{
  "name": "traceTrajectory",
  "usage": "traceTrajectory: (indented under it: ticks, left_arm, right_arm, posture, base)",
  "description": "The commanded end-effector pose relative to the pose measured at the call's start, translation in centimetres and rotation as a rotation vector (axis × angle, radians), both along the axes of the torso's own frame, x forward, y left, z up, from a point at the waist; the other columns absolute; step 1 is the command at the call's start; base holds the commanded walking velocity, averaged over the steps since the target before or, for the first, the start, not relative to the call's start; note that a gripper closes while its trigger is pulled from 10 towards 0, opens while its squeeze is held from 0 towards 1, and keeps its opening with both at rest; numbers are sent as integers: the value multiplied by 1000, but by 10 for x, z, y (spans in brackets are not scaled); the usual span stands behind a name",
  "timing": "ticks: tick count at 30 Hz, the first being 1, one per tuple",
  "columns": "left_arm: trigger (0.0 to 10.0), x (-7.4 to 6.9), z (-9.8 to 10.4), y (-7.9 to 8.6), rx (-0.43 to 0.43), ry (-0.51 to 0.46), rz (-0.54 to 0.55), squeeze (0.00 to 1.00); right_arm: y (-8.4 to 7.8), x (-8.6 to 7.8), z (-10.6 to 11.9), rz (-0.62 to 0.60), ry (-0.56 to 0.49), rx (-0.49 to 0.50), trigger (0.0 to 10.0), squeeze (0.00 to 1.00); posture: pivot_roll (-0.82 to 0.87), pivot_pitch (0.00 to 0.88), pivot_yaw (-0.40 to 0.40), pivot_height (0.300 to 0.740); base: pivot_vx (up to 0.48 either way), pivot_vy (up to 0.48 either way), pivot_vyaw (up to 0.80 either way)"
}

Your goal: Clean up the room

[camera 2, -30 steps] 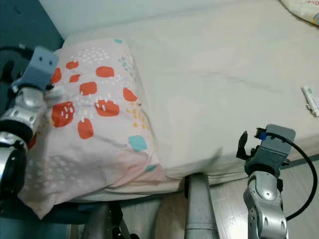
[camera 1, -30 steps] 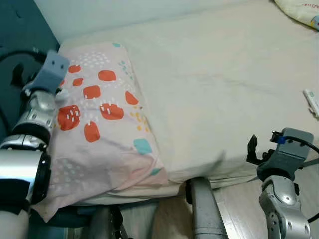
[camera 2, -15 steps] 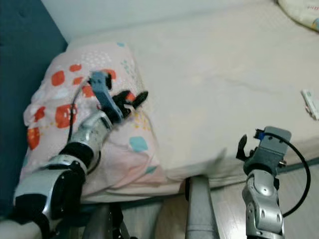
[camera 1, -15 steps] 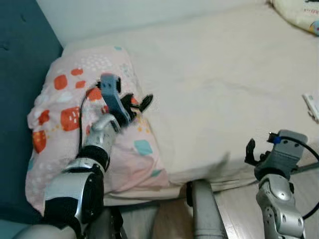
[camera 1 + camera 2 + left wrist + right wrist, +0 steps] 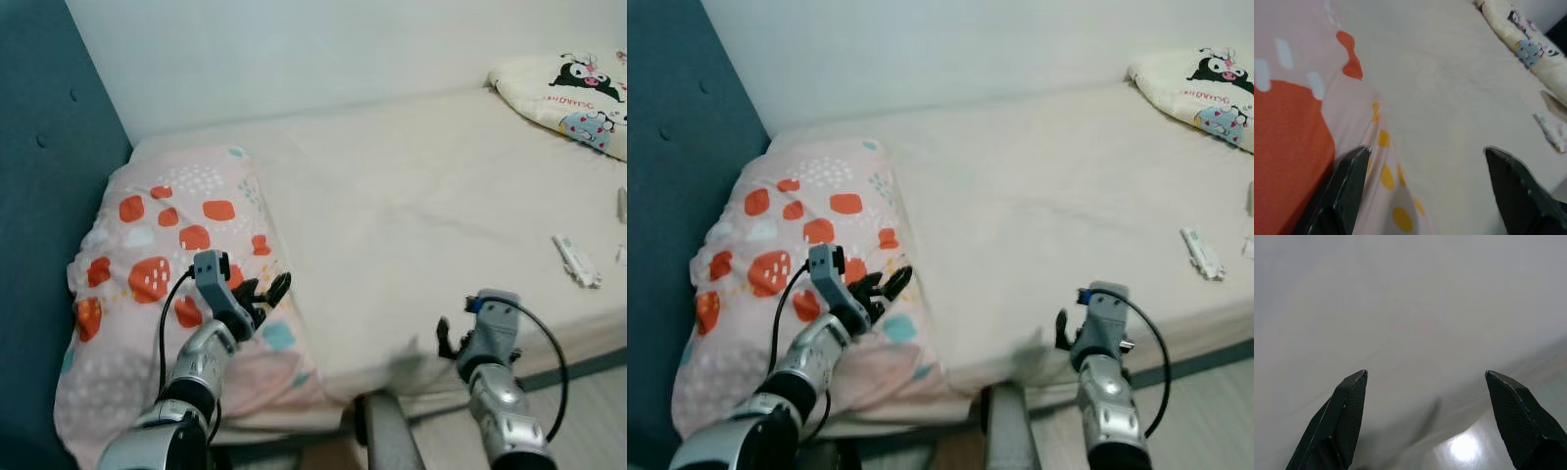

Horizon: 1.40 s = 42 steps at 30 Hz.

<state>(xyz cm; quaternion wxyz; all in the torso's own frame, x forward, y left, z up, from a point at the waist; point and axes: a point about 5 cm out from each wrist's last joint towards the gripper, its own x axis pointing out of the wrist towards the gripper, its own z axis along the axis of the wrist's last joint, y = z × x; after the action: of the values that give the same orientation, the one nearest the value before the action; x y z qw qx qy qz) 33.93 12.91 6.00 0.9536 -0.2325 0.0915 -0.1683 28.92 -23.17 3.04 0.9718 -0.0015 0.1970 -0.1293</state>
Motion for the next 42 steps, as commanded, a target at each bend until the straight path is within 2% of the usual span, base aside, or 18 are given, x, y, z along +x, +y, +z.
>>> traceTrajectory:
  ticks: [1, 2, 9, 12, 14, 15, 17, 22, 26, 27, 29, 30, 31, 33, 35, 36, 39, 42]
  left_arm:
    - [10000, -9, -14, 12, 56, 64, 12, 0]
    - [10000, -13, -18, 14, 45, 62, 21, 0]
    - [10000, -14, -14, 12, -19, 11, 0, 0]
    - [10000, -13, -2, 1, -158, -87, -84, 0]
    - [10000, -13, -2, 1, -158, -87, -84, 0]
    - [10000, -13, 4, -8, -226, -133, -145, 0]
    - [10000, -22, 2, -23, -264, -150, -274, 0]
    - [10000, -39, -28, -20, -154, -27, -288, 0]
    - [10000, -79, -82, 13, 80, 263, -178, 0]
    - [10000, -79, -82, 13, 80, 263, -178, 0]
    - [10000, -102, -102, 28, 143, 379, -142, 0]
    - [10000, -102, -102, 28, 143, 379, -142, 0]
    - [10000, -117, -112, 38, 153, 447, -113, 0]
    - [10000, -117, -112, 38, 153, 447, -113, 0]
    - [10000, -149, -131, 52, 146, 582, -58, 0]
    - [10000, -149, -131, 52, 146, 582, -58, 0]
    - [10000, -176, -145, 60, 138, 692, 8, 0]
    - [10000, -184, -149, 62, 143, 732, 38, 0]
  right_arm:
    - [8, -6, -13, 34, 47, -2, 10000, 0]
    - [11, -10, -22, 49, 77, 3, 10000, 0]
    - [13, -11, -25, 64, 82, 3, 10000, 0]
    - [13, -10, -26, 78, 80, -5, 10000, 0]
    - [13, -10, -26, 78, 80, -5, 10000, 0]
    - [13, -9, -26, 87, 79, -12, 10000, 0]
    - [13, -8, -28, 103, 85, -28, 10000, 0]
    - [14, -15, -38, 114, 125, -33, 10000, 0]
    - [14, -34, -57, 112, 219, -34, 10000, 0]
    - [14, -34, -57, 112, 219, -34, 10000, 0]
    - [14, -44, -67, 113, 267, -34, 10000, 0]
    - [14, -44, -67, 113, 267, -34, 10000, 0]
    - [14, -53, -74, 114, 303, -34, 10000, 0]
    - [14, -53, -74, 114, 303, -34, 10000, 0]
    - [15, -74, -89, 115, 393, -30, 10000, 0]
    - [15, -74, -89, 115, 393, -30, 10000, 0]
    - [18, -101, -106, 124, 505, -10, 10000, 0]
    - [23, -114, -114, 144, 570, -2, 10000, 0]
  posture:
    - [-157, 42, 49, 633]
    - [-155, 40, 46, 643]
    - [-152, 32, 44, 653]
    - [-154, 29, 44, 663]
    - [-154, 29, 44, 663]
    - [-155, 25, 44, 667]
    - [-162, 20, 44, 677]
    - [-161, 19, 43, 697]
    - [-163, 16, 47, 717]
    - [-163, 16, 47, 717]
    - [-163, 16, 47, 727]
    - [-163, 16, 47, 727]
    - [-166, 18, 51, 731]
    - [-166, 18, 51, 731]
    - [-163, 23, 49, 740]
    - [-163, 23, 49, 740]
    - [-160, 24, 48, 740]
    - [-160, 23, 49, 740]
  base:
    - [-255, 0, 0]
    - [-326, 0, 0]
    - [-93, 0, 0]
    - [0, 0, 0]
    - [0, 0, 0]
    - [0, 0, 0]
    - [0, 0, 0]
    - [0, 0, 0]
    - [0, 0, 0]
    - [0, 0, 0]
    - [0, 0, 0]
    - [0, 0, 0]
    - [0, 0, 0]
    - [0, 0, 0]
    - [0, 0, 0]
    - [0, 0, 0]
    - [0, 0, 0]
    - [0, -82, 0]
